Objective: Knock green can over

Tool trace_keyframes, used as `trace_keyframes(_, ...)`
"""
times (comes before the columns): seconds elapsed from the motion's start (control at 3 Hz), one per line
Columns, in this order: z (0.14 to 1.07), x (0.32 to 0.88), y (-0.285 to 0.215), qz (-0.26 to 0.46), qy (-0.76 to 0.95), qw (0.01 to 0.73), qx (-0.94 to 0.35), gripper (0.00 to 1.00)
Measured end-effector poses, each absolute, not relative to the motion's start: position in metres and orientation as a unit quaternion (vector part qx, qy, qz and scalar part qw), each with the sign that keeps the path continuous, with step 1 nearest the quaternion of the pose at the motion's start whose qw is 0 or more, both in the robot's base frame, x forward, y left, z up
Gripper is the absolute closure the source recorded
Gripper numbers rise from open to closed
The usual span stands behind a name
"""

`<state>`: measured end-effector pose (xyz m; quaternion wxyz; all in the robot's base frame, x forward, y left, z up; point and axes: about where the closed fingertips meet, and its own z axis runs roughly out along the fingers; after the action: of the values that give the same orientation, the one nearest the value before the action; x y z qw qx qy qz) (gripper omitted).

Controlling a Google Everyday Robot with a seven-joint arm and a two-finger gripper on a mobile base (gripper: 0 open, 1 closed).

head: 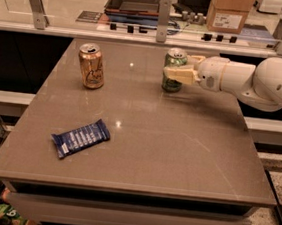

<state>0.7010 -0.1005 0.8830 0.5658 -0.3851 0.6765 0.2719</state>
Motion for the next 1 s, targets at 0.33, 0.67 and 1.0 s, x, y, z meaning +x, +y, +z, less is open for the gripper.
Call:
trace_keyframes(0.33, 0.8827, 0.7010, -0.0978, 0.273, 0.676, 0.565, -0.386, 1.00)
trace_keyframes(0.67, 0.8827, 0.7010, -0.0977, 0.273, 0.676, 0.565, -0.386, 1.00)
trace_keyframes(1.0, 0.8884, 0.7077, -0.1030, 0.264, 0.690, 0.550, -0.389, 1.00)
